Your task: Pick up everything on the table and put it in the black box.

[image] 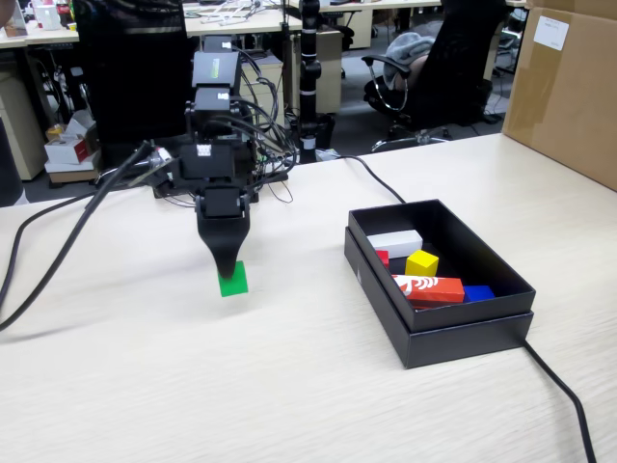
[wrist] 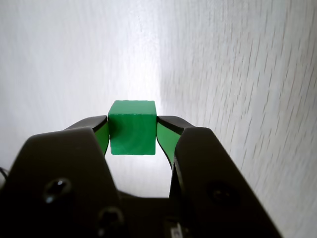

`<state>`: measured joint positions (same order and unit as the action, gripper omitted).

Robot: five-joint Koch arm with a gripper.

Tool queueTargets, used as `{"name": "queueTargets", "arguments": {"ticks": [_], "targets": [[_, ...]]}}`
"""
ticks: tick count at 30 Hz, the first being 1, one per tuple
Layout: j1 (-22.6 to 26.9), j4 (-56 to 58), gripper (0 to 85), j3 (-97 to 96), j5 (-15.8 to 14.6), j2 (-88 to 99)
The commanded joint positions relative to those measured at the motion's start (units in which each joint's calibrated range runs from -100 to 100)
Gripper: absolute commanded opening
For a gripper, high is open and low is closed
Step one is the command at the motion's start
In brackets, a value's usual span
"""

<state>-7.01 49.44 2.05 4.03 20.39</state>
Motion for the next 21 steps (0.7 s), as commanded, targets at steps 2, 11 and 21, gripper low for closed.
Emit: {"name": "queueTargets", "arguments": {"ticks": [2, 11, 21], "targets": [[5.96, 7.02, 1.1, 10.91, -2.83, 9.96], [20.76, 7.97, 1.1, 23.97, -8.89, 5.95], [23.20, 5.98, 1.2, 25.96, -10.21, -11.50]]}}
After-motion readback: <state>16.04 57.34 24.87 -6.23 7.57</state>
